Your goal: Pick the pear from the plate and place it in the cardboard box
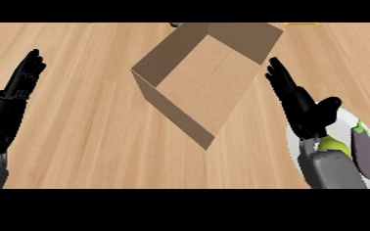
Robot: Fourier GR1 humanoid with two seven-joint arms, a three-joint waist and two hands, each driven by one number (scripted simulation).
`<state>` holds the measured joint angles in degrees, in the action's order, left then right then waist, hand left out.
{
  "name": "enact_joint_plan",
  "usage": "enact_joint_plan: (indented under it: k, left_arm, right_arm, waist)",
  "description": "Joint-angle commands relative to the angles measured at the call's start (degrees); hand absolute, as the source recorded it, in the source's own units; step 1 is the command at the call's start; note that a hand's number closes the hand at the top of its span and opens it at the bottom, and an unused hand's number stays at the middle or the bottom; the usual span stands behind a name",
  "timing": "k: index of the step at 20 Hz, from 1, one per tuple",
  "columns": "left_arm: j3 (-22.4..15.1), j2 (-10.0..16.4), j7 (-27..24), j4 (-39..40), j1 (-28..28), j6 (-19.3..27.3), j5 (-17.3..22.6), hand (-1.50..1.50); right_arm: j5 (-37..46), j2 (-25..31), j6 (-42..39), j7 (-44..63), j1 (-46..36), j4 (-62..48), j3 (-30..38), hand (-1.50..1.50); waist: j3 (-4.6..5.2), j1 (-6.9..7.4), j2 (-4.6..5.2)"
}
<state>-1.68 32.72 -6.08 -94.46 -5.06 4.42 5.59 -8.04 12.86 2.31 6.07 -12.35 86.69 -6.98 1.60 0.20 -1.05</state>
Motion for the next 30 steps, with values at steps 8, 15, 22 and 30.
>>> enact_joint_plan:
  k: [8, 15, 22, 30]
  left_arm:
    - [2.06, -0.66, 6.61, 9.6, 6.21, 5.79, -4.39, 0.0]
    - [1.57, -4.03, 9.14, 14.47, 5.25, 10.16, -7.2, 0.0]
    - [2.05, -2.7, 11.57, 16.45, -0.29, 7.69, -7.51, 0.0]
    - [0.19, -4.56, 13.08, 17.2, -3.78, 7.68, -8.87, 0.0]
  right_arm:
    - [6.09, 27.43, -26.32, 2.65, 2.09, -0.46, -2.58, -1.5]
    - [-10.69, 30.48, -42.64, -21.86, 13.32, -21.91, 12.98, -1.5]
    - [9.8, 37.81, -44.17, -39.22, 5.28, -31.29, 8.37, -1.5]
    - [22.47, 45.26, -48.34, -40.43, -3.35, -31.5, -5.26, -1.5]
  waist:
    - [-0.84, 1.54, 1.91]
    - [-1.9, -1.18, 1.52]
    - [-1.88, 0.91, 1.52]
    - [-1.82, 2.4, 1.84]
